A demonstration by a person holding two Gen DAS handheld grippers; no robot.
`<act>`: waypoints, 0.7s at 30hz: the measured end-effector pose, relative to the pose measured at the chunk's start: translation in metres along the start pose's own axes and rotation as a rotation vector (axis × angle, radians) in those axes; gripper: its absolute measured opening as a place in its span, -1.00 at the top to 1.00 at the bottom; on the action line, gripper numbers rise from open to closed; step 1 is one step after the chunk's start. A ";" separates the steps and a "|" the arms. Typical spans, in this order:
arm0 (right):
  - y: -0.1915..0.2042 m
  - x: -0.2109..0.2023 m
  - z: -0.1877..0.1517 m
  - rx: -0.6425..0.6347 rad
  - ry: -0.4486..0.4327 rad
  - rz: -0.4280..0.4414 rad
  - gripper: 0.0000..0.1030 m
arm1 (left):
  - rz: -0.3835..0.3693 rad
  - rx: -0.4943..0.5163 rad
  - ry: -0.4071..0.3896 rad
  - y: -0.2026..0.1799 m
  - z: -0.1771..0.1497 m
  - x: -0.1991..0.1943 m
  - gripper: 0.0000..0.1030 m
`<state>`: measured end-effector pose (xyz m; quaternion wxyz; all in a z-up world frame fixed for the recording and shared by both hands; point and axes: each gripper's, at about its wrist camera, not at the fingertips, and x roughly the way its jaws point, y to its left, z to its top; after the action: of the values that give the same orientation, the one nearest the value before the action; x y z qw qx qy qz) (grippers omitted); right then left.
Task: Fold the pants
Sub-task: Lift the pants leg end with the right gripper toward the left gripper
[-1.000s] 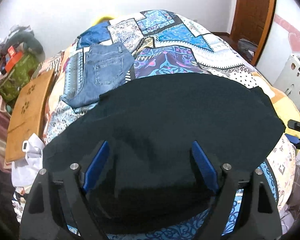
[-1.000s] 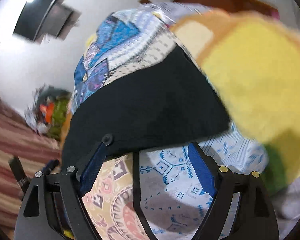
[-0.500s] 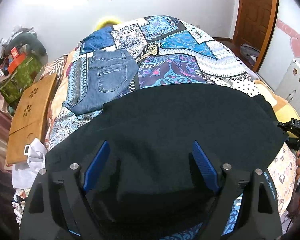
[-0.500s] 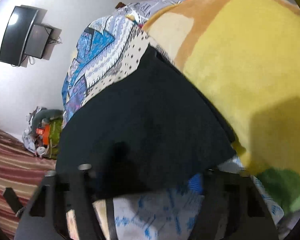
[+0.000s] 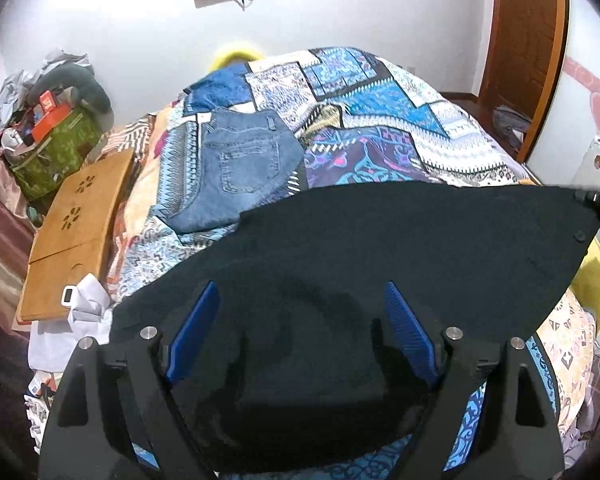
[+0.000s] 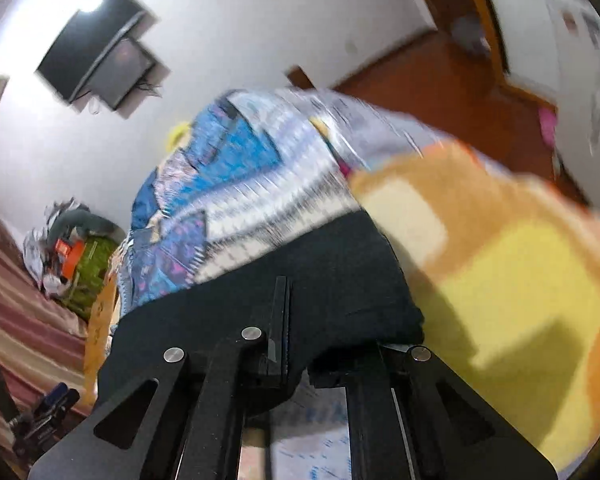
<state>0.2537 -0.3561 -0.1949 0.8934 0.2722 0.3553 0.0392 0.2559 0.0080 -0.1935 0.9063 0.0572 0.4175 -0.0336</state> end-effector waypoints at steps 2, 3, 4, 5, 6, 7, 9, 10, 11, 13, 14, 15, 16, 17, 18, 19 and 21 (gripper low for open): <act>0.025 -0.009 0.011 -0.067 -0.028 0.026 0.90 | 0.008 -0.010 -0.015 0.006 -0.001 -0.006 -0.65; 0.039 -0.014 0.016 -0.101 -0.042 0.045 0.90 | 0.010 -0.015 -0.021 0.009 -0.002 -0.009 -0.65; 0.053 -0.016 0.020 -0.116 -0.049 0.064 0.90 | 0.012 -0.023 -0.028 0.012 -0.002 -0.013 -0.65; 0.065 -0.020 0.023 -0.145 -0.059 0.079 0.90 | 0.010 -0.035 -0.035 0.016 -0.003 -0.016 -0.65; 0.080 -0.024 0.025 -0.181 -0.068 0.096 0.90 | 0.007 -0.046 -0.039 0.020 -0.004 -0.019 -0.65; 0.096 -0.026 0.027 -0.220 -0.073 0.115 0.89 | 0.002 -0.060 -0.044 0.025 -0.006 -0.022 -0.65; 0.124 -0.028 0.028 -0.273 -0.077 0.159 0.89 | 0.002 -0.080 -0.052 0.033 -0.009 -0.026 -0.65; 0.139 -0.026 0.027 -0.295 -0.071 0.186 0.89 | 0.004 -0.091 -0.056 0.038 -0.012 -0.029 -0.65; 0.155 -0.024 0.025 -0.322 -0.062 0.211 0.89 | 0.007 -0.100 -0.059 0.042 -0.014 -0.031 -0.65; 0.176 -0.017 0.018 -0.357 -0.039 0.248 0.89 | 0.011 -0.121 -0.065 0.053 -0.020 -0.036 -0.65; 0.190 -0.012 0.013 -0.377 -0.024 0.271 0.89 | 0.016 -0.130 -0.065 0.058 -0.023 -0.039 -0.65; 0.201 -0.007 0.007 -0.394 -0.010 0.286 0.89 | 0.022 -0.137 -0.066 0.062 -0.026 -0.041 -0.65; 0.213 -0.001 0.000 -0.413 0.008 0.302 0.89 | 0.026 -0.144 -0.066 0.068 -0.029 -0.044 -0.65; 0.222 0.005 -0.008 -0.432 0.028 0.316 0.89 | 0.030 -0.149 -0.066 0.072 -0.033 -0.046 -0.65; 0.233 0.014 -0.018 -0.455 0.053 0.325 0.89 | 0.034 -0.153 -0.065 0.076 -0.036 -0.049 -0.65; 0.242 0.024 -0.027 -0.474 0.080 0.328 0.89 | 0.041 -0.160 -0.065 0.082 -0.040 -0.052 -0.65; 0.257 0.047 -0.053 -0.511 0.156 0.333 0.89 | 0.052 -0.169 -0.063 0.090 -0.047 -0.057 -0.65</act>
<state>0.2860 -0.1009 -0.1233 0.8841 0.0898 0.3521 0.2939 0.1935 0.1037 -0.1737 0.9211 -0.0098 0.3886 0.0236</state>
